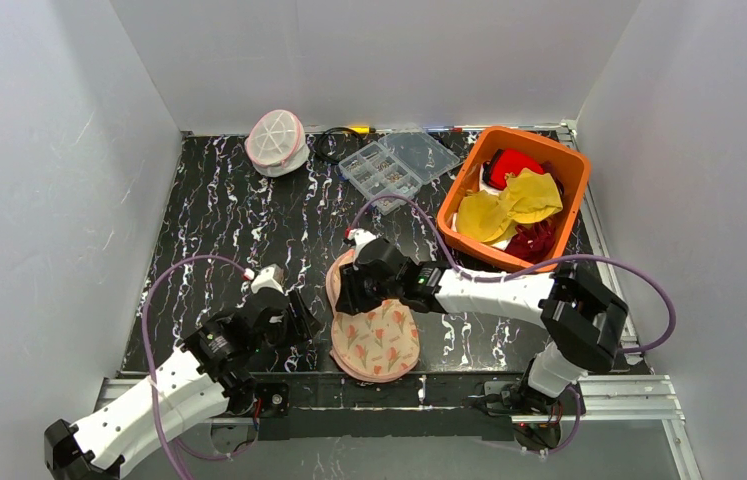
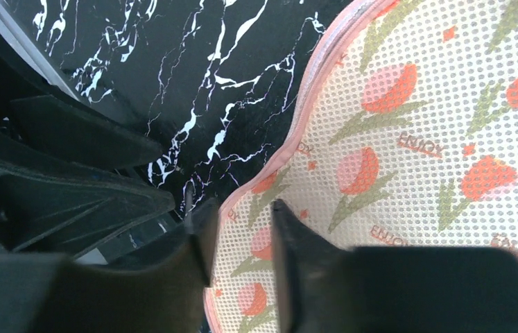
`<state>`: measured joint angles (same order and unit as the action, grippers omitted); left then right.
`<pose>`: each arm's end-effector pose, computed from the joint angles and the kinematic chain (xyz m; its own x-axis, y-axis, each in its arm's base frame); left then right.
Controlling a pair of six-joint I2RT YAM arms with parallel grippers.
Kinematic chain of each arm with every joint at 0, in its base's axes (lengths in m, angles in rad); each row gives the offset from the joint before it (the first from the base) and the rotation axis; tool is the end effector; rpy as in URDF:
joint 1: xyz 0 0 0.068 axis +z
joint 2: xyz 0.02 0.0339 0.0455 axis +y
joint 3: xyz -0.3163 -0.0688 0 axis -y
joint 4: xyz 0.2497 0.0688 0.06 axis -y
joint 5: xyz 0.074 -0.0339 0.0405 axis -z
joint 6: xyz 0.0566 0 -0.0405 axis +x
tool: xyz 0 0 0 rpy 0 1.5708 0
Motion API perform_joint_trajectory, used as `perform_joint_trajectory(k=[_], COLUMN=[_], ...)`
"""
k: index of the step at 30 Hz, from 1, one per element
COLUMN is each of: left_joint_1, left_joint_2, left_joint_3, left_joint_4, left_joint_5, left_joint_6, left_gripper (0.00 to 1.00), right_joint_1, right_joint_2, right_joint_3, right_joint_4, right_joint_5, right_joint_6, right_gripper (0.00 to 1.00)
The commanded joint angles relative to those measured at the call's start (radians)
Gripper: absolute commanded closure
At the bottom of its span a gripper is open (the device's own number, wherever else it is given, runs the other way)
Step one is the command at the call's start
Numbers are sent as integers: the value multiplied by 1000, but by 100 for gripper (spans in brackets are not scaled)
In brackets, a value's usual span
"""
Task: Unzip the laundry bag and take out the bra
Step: Close the laundry bag at the center of the board.
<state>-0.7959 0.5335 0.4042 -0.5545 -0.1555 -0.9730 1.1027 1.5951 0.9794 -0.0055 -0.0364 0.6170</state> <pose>0.0788 -0.0680 0.2196 -0.7628 -0.3882 -0.5172 -0.0153 0.8104 -0.5857 0.1662 0.3332 0.2585 -0.7379 -0.1780 -0.6510 -0.5864 0.6467 0.4878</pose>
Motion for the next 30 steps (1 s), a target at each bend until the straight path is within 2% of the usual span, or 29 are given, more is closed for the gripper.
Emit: perform_joint_trajectory(k=[1,5,7,12,17,22,26,30], left_joint_1=[-5,-4,-5,-4,-5,-6,-5,-1], left_joint_2=[-14,-19,-12,72,293,465,573,669], left_joint_3=[27,53,69,121,205,257,258,255], left_joint_4=[-66,-81,-82,-33,64,107,158,194], left_joint_5=[-37,-46,-49,-25,27,-10,-29,-47], left_joint_6=[6,16,27,82,164,207,208,185], left_gripper=[49,48,48,47,48,48,50,57], right_joint_1=[11,11,11,9,8,7,8,8], right_joint_2=[-24,-109,-184,-428,-661,-869,-878,-822], right_joint_3=[51,66,66,-84,-322,-534,-572,-560], right_joint_4=[9,-74,-141,-220,-243,-113,-88,-103], right_joint_5=[-2,55,104,303,460,431,411,387], right_joint_6=[1,-14,-48,-106,-57,23,46,48], right_gripper=[49,24,21,20,23,27,28,28])
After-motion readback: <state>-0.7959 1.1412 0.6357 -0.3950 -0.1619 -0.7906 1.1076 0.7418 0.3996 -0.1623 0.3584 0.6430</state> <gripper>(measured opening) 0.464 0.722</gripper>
